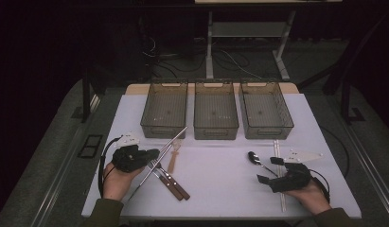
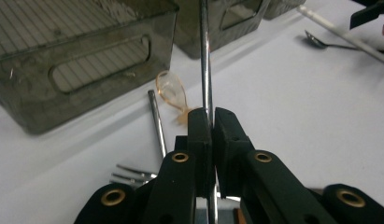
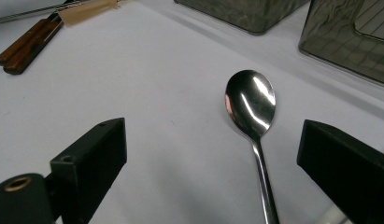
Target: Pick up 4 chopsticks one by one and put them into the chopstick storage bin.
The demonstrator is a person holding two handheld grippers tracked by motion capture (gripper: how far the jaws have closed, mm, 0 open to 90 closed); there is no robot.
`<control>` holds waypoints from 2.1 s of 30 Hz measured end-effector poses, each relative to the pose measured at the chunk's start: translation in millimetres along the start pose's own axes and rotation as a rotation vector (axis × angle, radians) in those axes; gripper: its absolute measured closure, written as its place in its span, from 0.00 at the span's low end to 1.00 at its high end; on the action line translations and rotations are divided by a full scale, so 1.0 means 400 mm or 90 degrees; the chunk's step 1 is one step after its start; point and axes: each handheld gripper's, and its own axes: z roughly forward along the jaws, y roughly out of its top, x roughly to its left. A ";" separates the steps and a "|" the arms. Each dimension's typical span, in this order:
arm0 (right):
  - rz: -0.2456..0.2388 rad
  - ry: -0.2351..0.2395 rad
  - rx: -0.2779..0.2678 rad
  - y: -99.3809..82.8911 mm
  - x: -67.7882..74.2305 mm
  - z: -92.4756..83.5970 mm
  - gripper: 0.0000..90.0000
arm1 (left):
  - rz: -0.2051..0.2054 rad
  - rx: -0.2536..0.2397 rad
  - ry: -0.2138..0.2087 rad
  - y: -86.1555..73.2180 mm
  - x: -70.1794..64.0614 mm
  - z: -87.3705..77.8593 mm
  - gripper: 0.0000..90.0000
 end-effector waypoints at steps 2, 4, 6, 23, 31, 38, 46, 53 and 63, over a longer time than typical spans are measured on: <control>0.000 0.000 0.000 0.000 0.000 0.000 0.09 | 0.001 -0.003 -0.002 0.009 -0.001 0.002 0.95; -0.001 0.000 0.000 0.000 -0.001 -0.001 0.09 | 0.000 -0.008 -0.002 0.017 -0.002 0.005 0.95; 0.000 0.000 0.000 0.000 -0.001 -0.001 0.09 | -0.001 -0.014 -0.006 0.027 -0.002 0.009 0.95; -0.004 0.003 -0.005 0.001 -0.001 -0.002 0.09 | 0.004 -0.029 -0.001 0.095 0.019 0.048 0.95; -0.001 0.004 -0.009 0.002 -0.003 -0.005 0.09 | 0.009 -0.027 0.000 0.132 0.034 0.071 0.95; 0.003 0.002 -0.014 0.001 -0.005 -0.008 0.09 | 0.006 -0.035 0.002 0.174 0.055 0.096 0.95; 0.002 0.007 -0.009 0.001 -0.003 -0.005 0.09 | 0.001 -0.034 0.015 0.221 0.090 0.118 0.95; 0.006 0.006 -0.014 0.001 -0.005 -0.008 0.09 | -0.008 -0.036 0.031 0.264 0.126 0.142 0.95; 0.006 0.009 -0.019 0.001 -0.004 -0.012 0.09 | -0.041 -0.038 0.063 0.301 0.184 0.184 0.95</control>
